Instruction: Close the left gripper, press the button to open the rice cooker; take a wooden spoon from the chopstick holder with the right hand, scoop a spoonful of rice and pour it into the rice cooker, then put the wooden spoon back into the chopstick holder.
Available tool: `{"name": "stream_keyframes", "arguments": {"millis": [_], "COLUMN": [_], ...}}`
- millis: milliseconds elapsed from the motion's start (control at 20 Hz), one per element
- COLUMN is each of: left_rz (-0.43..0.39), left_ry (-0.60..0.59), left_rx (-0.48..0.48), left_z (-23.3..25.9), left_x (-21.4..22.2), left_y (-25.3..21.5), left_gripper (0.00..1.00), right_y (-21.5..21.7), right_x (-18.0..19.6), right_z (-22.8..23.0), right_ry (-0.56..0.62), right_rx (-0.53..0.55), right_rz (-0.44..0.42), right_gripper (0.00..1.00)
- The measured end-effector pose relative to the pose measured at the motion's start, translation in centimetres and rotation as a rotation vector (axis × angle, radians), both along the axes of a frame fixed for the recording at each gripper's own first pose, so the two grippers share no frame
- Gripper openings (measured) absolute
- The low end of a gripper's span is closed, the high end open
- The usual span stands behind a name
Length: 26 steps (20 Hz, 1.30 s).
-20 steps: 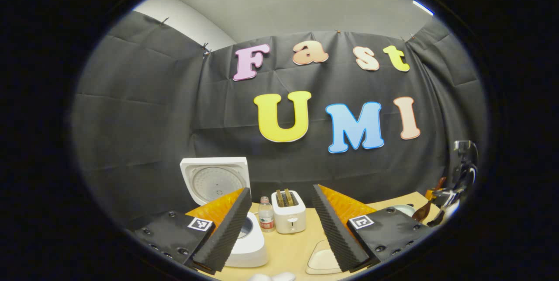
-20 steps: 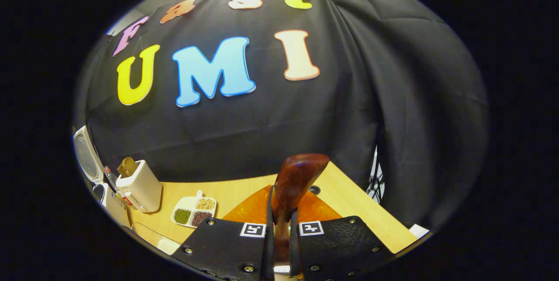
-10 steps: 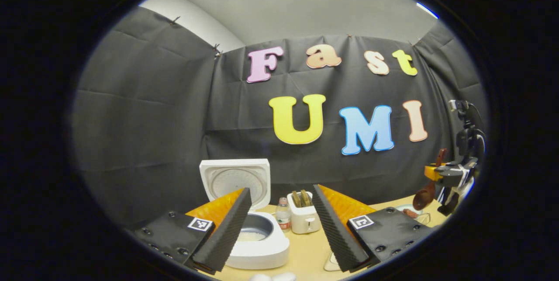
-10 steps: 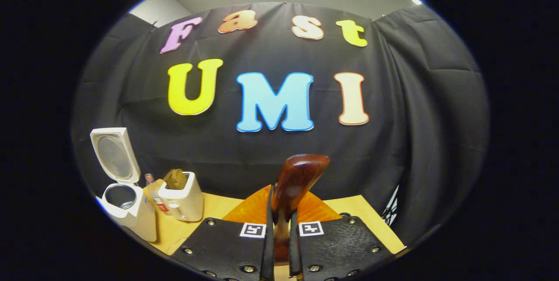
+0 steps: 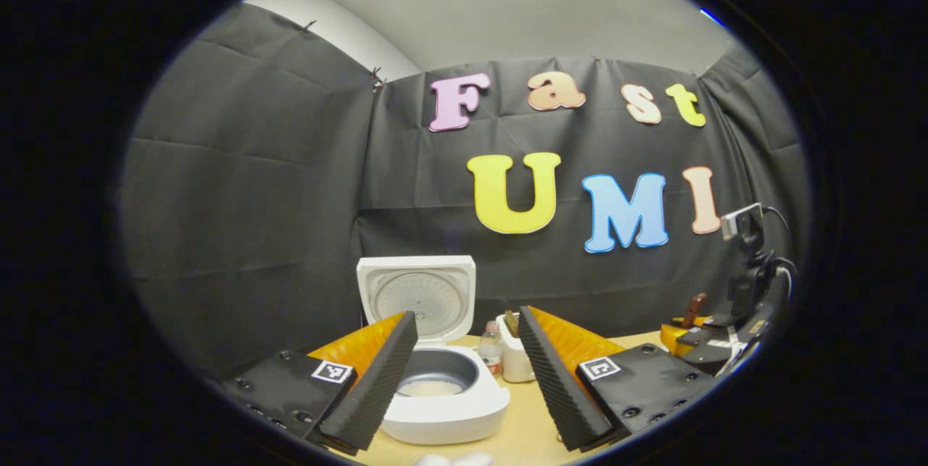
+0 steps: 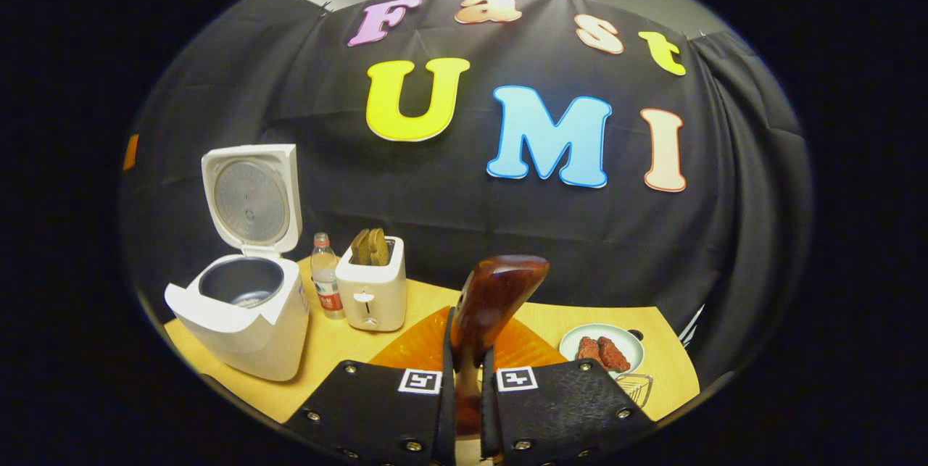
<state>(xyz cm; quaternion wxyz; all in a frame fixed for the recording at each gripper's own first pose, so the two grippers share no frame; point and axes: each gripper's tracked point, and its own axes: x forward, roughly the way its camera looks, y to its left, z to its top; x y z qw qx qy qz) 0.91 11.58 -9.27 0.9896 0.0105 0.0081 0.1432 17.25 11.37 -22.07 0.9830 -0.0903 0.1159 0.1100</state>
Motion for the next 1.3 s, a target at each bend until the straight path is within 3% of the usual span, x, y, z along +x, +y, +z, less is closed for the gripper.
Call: {"name": "stream_keyframes", "arguments": {"millis": [350,550,1100,1300], "left_rz": [-0.009,-0.006,-0.001,0.000], "left_ry": [0.009,0.029,0.072,0.073], "left_rx": [0.013,0.014,-0.005,0.009], "left_z": [-0.7,-1.7,-3.2,-3.0], "left_x": [0.0,0.0,0.1,-0.1], "left_y": [0.1,0.7,1.9,2.4], "left_gripper": [0.98,0.97,0.99,0.99], "right_y": [1.2,1.5,3.8,5.4], "right_x": [0.2,0.0,-0.8,-1.3], "right_z": [-6.3,-10.0,-13.3,-13.9], "right_ry": [-0.017,0.030,0.156,0.221], "right_rx": [-0.280,-0.339,-0.157,-0.024], "right_rz": [0.030,0.036,0.016,0.011], "right_gripper": [0.13,0.13,0.13,0.13]}}
